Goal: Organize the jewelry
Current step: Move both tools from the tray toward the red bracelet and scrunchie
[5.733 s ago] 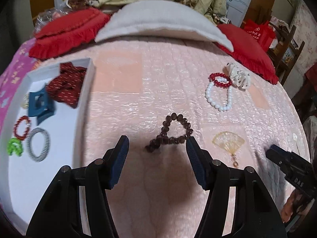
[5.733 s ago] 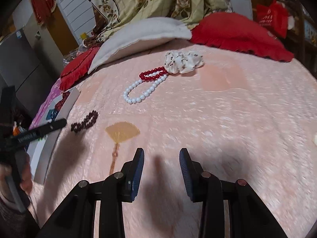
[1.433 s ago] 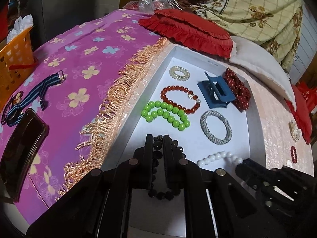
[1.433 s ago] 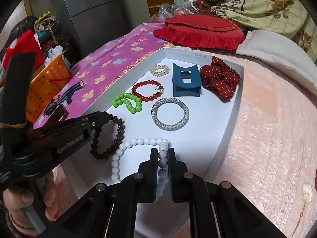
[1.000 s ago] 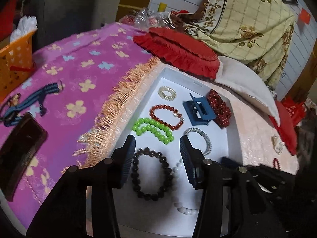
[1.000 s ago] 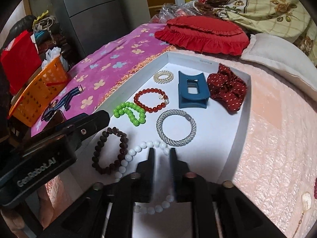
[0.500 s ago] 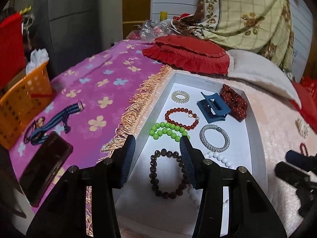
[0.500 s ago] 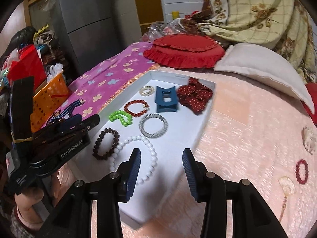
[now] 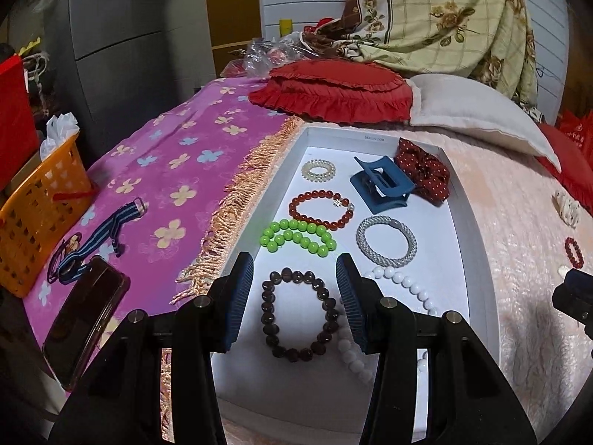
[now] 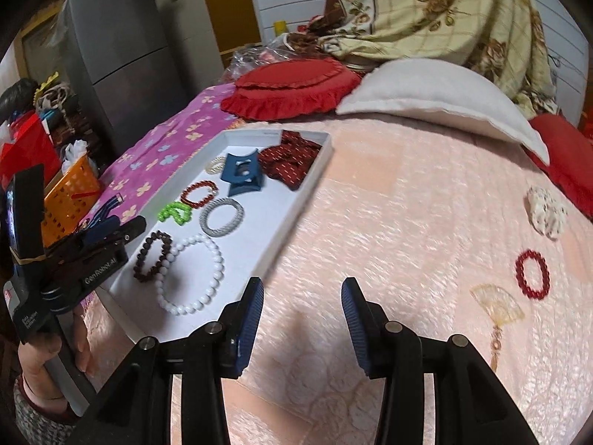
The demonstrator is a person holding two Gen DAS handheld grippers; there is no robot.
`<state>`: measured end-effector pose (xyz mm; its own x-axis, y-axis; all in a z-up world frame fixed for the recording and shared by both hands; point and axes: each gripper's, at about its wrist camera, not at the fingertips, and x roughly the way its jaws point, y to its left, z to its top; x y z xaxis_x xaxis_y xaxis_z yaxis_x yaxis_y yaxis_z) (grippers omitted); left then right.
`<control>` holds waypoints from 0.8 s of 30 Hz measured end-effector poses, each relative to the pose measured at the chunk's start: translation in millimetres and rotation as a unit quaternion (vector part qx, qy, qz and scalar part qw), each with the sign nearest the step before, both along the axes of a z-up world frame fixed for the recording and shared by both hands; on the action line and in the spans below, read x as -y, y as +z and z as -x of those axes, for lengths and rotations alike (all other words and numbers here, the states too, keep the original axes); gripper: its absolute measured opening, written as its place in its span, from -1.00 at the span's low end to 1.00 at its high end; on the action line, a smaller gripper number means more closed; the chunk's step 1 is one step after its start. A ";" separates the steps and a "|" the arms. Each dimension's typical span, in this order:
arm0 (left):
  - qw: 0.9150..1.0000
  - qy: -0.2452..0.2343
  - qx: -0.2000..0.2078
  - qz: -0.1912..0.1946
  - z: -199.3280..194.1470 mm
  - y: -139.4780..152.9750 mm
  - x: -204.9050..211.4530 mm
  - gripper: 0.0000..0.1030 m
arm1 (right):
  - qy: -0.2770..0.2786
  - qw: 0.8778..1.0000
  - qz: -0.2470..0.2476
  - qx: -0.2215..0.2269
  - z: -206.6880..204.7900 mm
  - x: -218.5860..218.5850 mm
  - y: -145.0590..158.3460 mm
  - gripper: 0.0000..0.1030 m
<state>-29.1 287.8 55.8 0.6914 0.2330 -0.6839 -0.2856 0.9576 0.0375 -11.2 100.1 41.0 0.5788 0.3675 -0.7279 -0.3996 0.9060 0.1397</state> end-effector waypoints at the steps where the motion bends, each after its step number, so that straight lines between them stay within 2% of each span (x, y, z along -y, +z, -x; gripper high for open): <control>1: 1.000 -0.002 -0.001 -0.001 0.0 -0.3 1.2 -0.11 | -0.003 1.000 -0.001 -0.002 0.4 2.4 -1.6 -0.19; 18: 0.998 -0.049 0.005 -0.029 5.8 4.4 33.6 -0.11 | -0.027 0.999 -0.007 -0.019 4.8 22.2 -16.6 -0.19; 24: 0.997 -0.067 0.001 -0.025 6.4 4.5 44.2 -0.11 | -0.049 0.999 -0.009 -0.020 2.8 42.3 -18.7 -0.19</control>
<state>-35.5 243.7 60.3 0.7206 0.1721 -0.6717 -0.1552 0.9842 0.0857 -14.0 57.8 22.3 0.5827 0.3227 -0.7459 -0.3021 0.9380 0.1698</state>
